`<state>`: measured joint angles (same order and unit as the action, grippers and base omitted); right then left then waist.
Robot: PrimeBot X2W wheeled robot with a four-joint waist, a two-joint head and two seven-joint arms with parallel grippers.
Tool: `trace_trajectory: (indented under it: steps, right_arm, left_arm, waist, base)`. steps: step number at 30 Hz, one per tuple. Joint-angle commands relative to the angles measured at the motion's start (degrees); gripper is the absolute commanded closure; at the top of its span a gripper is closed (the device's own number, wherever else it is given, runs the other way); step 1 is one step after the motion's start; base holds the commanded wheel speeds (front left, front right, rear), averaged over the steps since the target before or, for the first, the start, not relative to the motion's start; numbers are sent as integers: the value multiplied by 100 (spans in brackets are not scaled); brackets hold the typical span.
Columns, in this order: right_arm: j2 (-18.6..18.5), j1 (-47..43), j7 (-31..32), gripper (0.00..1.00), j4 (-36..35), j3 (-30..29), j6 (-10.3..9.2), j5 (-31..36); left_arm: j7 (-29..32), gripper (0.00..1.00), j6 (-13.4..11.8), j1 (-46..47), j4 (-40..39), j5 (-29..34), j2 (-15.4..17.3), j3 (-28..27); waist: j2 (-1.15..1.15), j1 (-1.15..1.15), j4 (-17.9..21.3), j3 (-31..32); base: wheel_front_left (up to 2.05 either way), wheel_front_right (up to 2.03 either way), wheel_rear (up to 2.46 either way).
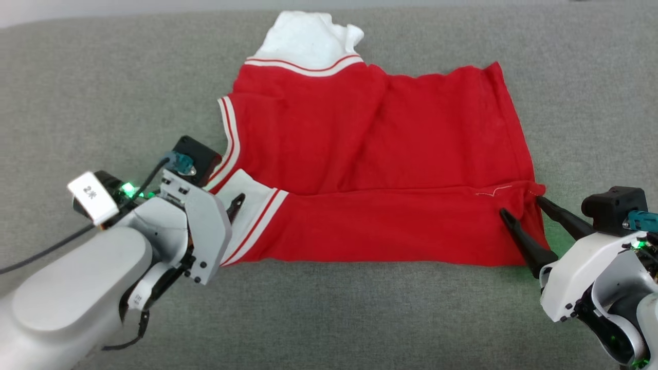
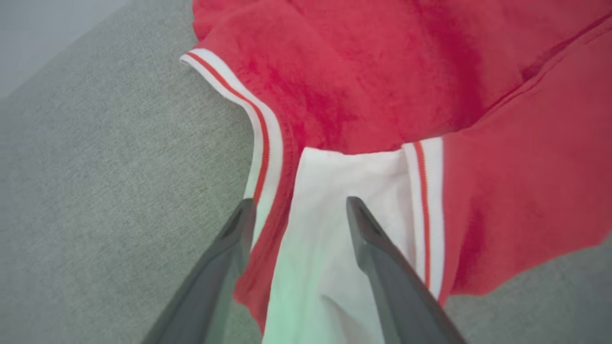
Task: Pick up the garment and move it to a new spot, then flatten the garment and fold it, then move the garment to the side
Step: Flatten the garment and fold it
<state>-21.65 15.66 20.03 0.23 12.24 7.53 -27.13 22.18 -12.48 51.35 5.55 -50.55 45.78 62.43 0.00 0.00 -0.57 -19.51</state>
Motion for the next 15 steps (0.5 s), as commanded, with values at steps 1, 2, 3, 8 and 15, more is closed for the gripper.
trace_trajectory:
  steps: [1, 2, 3, 8, 15]
  right_arm:
    - [-27, -136, 34, 0, -87, -4, -8, 28]
    - [-31, -148, 27, 0, -141, -17, -8, 42]
    - [-43, -169, 28, 0, -182, -38, -8, 60]
    - [-1, -405, -115, 0, -405, -160, -8, 134]
    - [109, -821, -616, 0, -712, -316, -8, 299]
  left_arm:
    - [-87, 0, -67, -113, -69, -42, 32, -43]
    - [-147, 0, -97, -154, -117, -69, 46, -72]
    - [-205, 0, -141, -200, -170, -88, 61, -93]
    - [-579, 0, -460, -522, -493, -130, 199, -232]
    - [-1012, 0, -1029, -1106, -1094, -206, 452, -381]
  waist:
    - [0, 0, -57, 158]
    - [0, 0, -67, 200]
    - [0, 0, -79, 249]
    - [0, 0, -137, 511]
    - [0, 0, -219, 850]
  base:
    - [0, 0, 0]
    - [0, 0, 0]
    - [0, 0, 0]
    - [0, 0, 0]
    - [0, 0, 0]
